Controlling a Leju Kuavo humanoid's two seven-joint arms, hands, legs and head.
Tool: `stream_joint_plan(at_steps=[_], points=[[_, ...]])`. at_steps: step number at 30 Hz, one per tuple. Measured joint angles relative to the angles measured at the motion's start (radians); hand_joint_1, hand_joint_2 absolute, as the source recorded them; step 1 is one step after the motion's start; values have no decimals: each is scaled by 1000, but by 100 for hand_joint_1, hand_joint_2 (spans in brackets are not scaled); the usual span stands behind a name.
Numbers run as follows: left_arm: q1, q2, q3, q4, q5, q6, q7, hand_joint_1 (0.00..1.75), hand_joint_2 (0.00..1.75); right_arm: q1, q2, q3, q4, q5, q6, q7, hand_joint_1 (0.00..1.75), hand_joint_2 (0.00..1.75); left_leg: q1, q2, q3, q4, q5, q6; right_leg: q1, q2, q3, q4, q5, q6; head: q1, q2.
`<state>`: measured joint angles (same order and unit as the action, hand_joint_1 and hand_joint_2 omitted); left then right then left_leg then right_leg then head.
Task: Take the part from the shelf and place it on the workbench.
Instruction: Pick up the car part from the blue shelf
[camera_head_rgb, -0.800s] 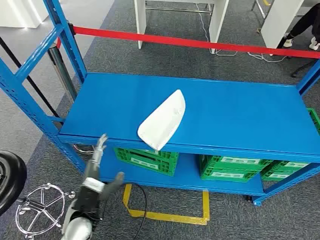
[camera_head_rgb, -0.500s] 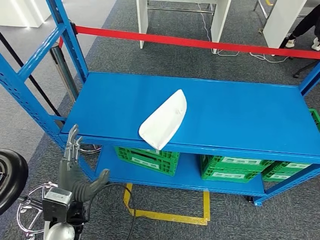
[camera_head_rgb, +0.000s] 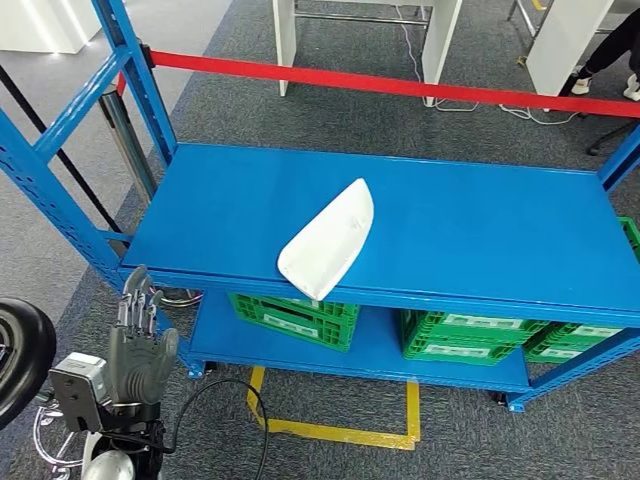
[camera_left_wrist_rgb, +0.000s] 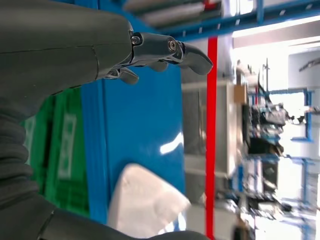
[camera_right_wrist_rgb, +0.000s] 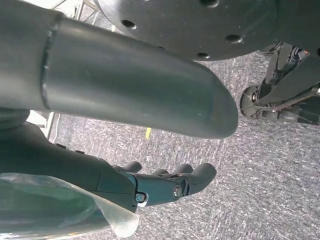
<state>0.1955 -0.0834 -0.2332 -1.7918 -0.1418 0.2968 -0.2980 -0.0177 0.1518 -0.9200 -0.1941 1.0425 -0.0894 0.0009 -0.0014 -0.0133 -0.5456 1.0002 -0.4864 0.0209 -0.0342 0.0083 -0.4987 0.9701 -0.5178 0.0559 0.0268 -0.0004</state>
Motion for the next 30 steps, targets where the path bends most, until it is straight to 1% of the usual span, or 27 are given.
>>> stream_joint_plan(at_steps=[1, 4, 9, 15, 20, 26, 30], points=[[1, 1, 5, 1, -39, 14, 10, 0, 175, 0, 0, 0, 0, 2, 2, -1, 0, 0, 0, 0, 0, 0, 0, 0, 0, 0, 0, 0, 0, 0, 0, 0], [-6, 19, 24, 18, -145, 39, 39, 0, 175, 0, 0, 1, 0, 12, 8, -7, 0, 0, 0, 0, 0, 0, 0, 0, 0, 0, -1, 0, 0, 0, 0, 0], [-50, 59, 49, 102, -282, 55, 83, 0, 175, -3, 0, 8, 0, 22, 14, -7, 0, 0, 0, 0, 0, 0, 1, -1, 0, 0, -1, 0, 0, 0, 0, 0], [-115, 77, 51, 192, -497, 58, 147, 0, 175, -6, 0, 17, 0, 31, 19, 0, 0, 0, 0, 0, 0, 0, 1, 0, 0, 0, 0, 0, 0, 0, 0, 0], [-172, 83, 5, 254, -685, 49, 187, 0, 175, -9, 0, 24, 0, 37, 25, 10, 0, 0, 0, 0, 0, 0, 1, 0, 0, 0, 0, 0, 0, 0, 0, 0], [-213, 89, -40, 301, -758, 47, 196, 0, 175, -11, 0, 24, 0, 38, 28, 13, 0, 0, 0, 0, 0, 0, 1, 0, 0, 0, -1, 0, 0, 0, 0, 0], [-251, 89, -91, 335, -836, 46, 201, 0, 175, -12, 0, 25, 0, 39, 30, 13, 0, 0, 0, 0, 0, 0, 1, 0, 0, 0, -1, 0, 0, 0, 0, 0]])
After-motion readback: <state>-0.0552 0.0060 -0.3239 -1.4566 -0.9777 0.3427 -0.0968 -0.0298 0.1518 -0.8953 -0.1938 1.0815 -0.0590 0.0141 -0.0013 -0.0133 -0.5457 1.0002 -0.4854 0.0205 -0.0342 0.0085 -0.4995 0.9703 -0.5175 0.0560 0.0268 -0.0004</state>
